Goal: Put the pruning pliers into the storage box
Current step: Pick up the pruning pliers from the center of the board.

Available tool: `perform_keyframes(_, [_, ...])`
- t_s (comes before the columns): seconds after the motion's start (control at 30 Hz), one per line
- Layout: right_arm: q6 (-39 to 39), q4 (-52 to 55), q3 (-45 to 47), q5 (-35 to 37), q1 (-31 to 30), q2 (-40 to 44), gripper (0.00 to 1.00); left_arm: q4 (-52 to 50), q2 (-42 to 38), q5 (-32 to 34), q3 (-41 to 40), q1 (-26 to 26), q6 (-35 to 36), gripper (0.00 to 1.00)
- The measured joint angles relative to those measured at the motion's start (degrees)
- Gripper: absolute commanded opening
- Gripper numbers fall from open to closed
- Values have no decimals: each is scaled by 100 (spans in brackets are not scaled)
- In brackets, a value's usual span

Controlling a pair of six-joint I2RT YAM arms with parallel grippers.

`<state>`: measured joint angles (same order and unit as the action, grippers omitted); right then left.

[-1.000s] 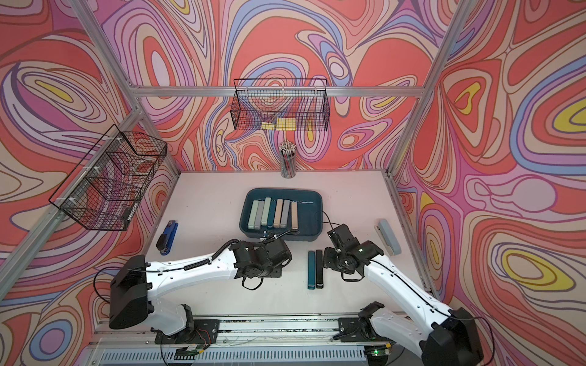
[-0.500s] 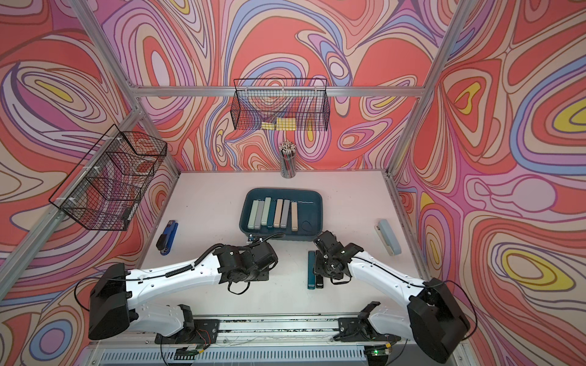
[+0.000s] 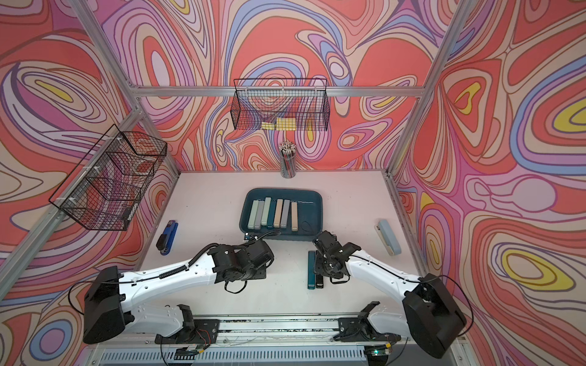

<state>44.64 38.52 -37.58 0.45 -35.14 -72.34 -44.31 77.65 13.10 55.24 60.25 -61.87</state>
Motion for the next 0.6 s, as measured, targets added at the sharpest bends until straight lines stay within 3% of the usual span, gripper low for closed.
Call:
perform_keyframes(0.23, [-35, -140, 0, 63, -11, -188, 52, -2, -28, 0, -20, -37, 17, 57])
perform_keyframes(0.6, [-249, -380, -37, 85, -11, -667, 36, -35, -297, 7, -153, -155, 20, 59])
